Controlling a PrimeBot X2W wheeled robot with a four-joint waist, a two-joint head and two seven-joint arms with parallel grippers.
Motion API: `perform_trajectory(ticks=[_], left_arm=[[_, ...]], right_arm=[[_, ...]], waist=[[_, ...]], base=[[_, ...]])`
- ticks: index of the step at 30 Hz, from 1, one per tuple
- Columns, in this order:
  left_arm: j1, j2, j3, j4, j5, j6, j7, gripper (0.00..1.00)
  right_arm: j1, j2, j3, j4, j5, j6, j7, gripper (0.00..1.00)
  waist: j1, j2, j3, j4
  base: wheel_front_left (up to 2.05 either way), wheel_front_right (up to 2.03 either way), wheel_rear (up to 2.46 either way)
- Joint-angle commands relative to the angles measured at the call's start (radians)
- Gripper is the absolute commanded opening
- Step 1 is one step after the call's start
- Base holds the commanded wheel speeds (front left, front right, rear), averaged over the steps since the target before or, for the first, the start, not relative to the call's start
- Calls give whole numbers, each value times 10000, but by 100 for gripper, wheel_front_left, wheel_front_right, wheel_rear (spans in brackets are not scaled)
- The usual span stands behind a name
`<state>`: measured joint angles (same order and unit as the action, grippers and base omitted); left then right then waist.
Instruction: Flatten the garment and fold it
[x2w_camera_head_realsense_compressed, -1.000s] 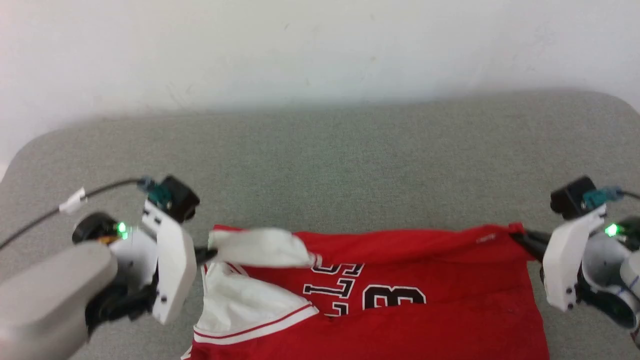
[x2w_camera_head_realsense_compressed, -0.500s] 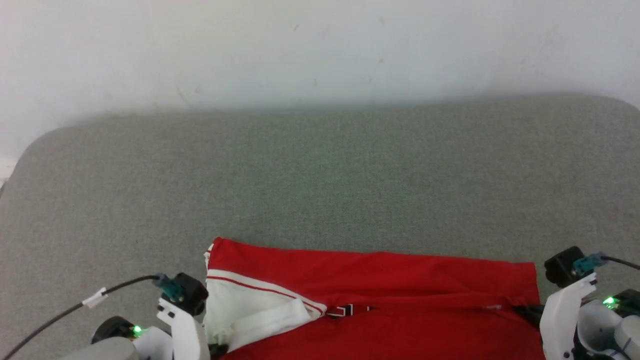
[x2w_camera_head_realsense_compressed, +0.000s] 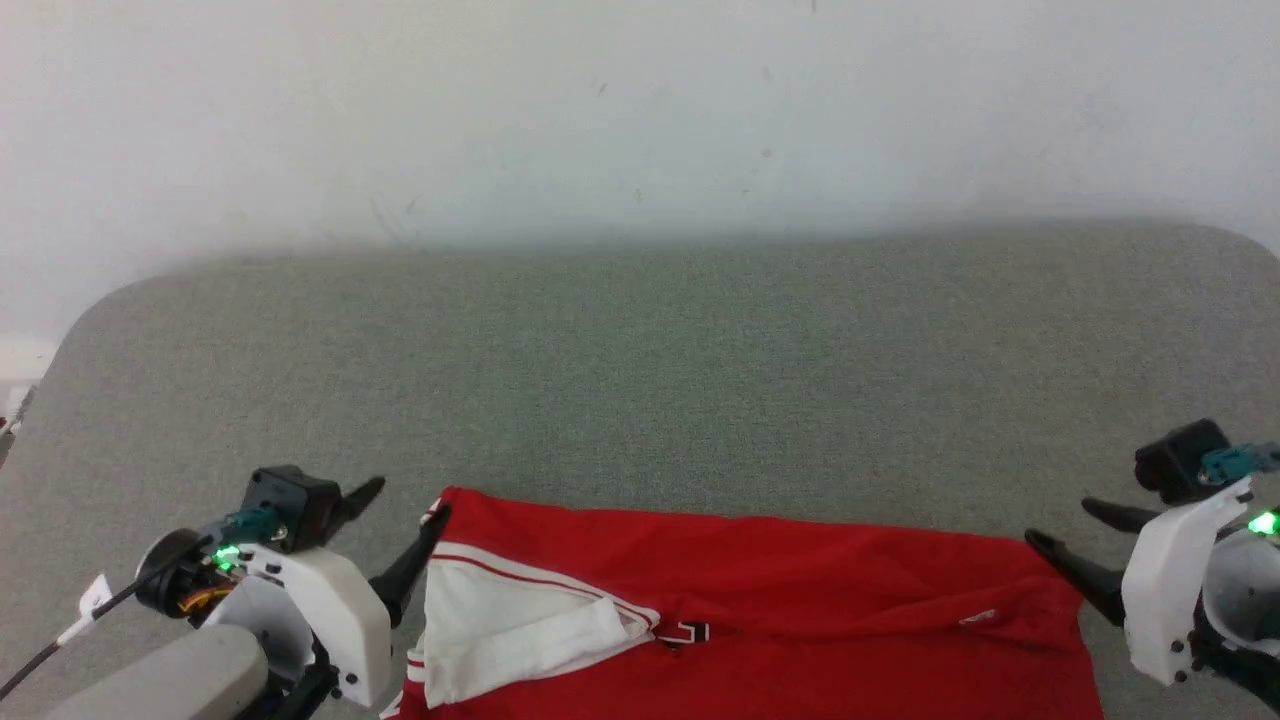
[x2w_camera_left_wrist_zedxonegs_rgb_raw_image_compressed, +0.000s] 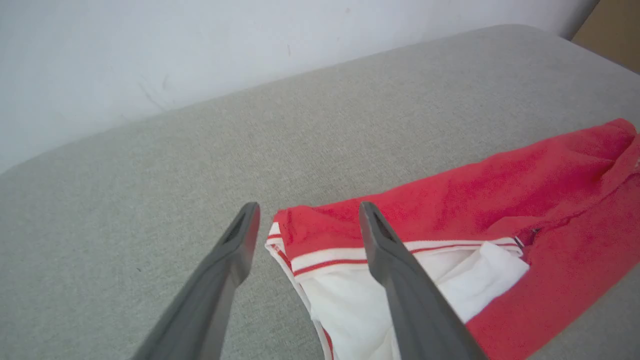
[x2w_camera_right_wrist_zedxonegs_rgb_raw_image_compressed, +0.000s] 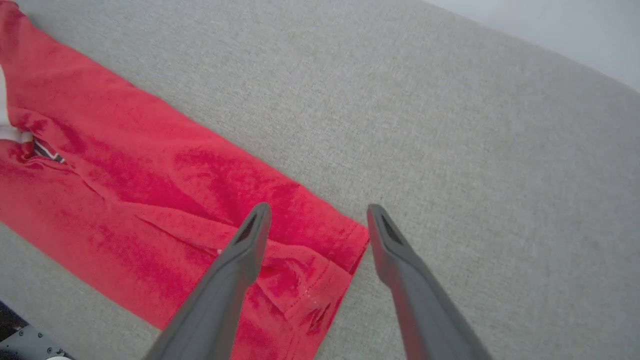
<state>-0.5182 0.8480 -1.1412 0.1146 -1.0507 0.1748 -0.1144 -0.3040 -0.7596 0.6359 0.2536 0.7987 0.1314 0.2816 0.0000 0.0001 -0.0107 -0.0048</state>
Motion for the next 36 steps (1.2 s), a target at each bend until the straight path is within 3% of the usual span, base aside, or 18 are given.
perform_trajectory(ticks=[1, 6, 10, 15, 23, 30, 36], left_arm=[[162, -55, 132, -19, 200, 255, -361, 100], [517, -376, 1163, -357, 890, 1777, -1413, 100], [1277, -900, 2861, -918, 2138, 2921, -1467, 100], [2921, -1933, 5043, -1438, 3958, 3579, -1471, 100], [4757, -3940, 7908, -2037, 6493, 3042, -1472, 100], [5611, -5387, 9666, -1954, 7743, 1832, -1473, 100], [6119, -6360, 10668, -1590, 8493, 933, -1473, 100]], right_arm=[[-102, -89, -149, -206, -45, -7, 99, 100], [-112, -705, -894, -1328, 197, -7, 1370, 100], [-32, -1006, -1242, -1513, 510, -7, 2655, 100], [253, -1002, -1286, -1162, 1069, -7, 4070, 100], [578, 262, -1633, 266, 1320, -7, 4341, 100], [729, 1388, -1460, 1595, 1053, -7, 4014, 100], [858, 1707, -851, 1956, 1078, -7, 3889, 100]], waist=[[0, -1, -38, 8], [0, -1, 44, 50], [0, -1, 213, 68], [0, -1, 417, 152], [0, -1, 831, 475], [0, -1, 896, 656], [0, -1, 772, 572]], base=[[0, 0, 0], [0, 0, 0], [0, 0, 0], [0, 0, 0], [0, 0, 0], [0, 0, 0], [0, 0, 0]])
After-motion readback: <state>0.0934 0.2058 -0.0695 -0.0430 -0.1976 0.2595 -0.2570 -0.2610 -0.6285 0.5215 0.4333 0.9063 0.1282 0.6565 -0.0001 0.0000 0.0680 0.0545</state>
